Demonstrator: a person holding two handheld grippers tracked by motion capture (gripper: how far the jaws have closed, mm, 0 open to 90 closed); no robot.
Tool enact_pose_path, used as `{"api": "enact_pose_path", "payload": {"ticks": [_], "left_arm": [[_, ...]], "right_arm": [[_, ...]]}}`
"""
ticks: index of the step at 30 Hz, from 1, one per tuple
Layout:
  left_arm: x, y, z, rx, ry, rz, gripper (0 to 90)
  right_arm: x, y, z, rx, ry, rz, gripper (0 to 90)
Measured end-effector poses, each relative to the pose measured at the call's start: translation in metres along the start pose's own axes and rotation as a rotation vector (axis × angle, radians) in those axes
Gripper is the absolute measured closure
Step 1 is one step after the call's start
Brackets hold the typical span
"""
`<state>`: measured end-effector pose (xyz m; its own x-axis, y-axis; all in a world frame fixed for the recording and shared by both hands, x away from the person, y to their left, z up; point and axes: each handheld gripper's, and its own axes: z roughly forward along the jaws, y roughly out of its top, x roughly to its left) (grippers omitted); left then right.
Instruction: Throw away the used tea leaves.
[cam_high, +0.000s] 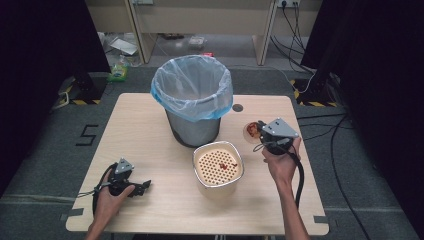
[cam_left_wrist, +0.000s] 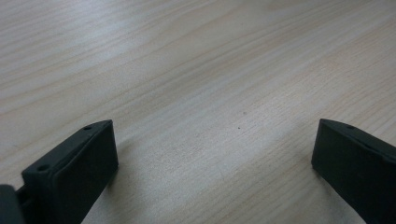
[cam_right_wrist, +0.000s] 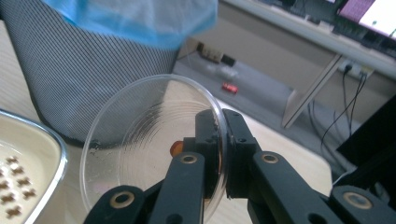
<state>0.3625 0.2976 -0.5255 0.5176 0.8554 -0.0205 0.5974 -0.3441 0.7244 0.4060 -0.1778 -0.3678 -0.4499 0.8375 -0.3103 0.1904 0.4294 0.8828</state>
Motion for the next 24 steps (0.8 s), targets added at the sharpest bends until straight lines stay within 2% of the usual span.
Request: {"api": "enact_pose_path", "payload": {"ticks": [6,8,12,16,20,23,24], "left_arm": [[0.0,0.0,0.0,0.0,0.0,0.0,0.0],[0.0,0.0,0.0,-0.001,0.0,-0.001,0.0],[0.0,0.0,0.0,-0.001,0.0,0.0,0.0],[-0.001,0.0,0.0,-0.001,0.001,0.003,0.0],[-0.001,-0.001,-0.001,-0.001,-0.002,0.005,0.0],[-0.001,-0.001,-0.001,-0.002,-0.002,0.006,0.0],[-0.001,-0.001,-0.001,-0.001,-0.002,0.006,0.0]], "right_arm": [[0.02,0.02,-0.01,-0.073,-0.007,-0.097,86.4],[0.03,0.026,-0.013,-0.099,-0.019,-0.154,86.5],[0.045,0.035,-0.017,-0.14,-0.037,-0.227,86.6],[0.055,0.039,-0.018,-0.159,-0.034,-0.258,86.6],[0.068,0.036,-0.015,-0.186,-0.056,-0.358,86.8],[0.081,0.031,-0.013,-0.196,-0.076,-0.452,86.8],[0.085,0.03,-0.015,-0.207,-0.096,-0.497,86.9]]}}
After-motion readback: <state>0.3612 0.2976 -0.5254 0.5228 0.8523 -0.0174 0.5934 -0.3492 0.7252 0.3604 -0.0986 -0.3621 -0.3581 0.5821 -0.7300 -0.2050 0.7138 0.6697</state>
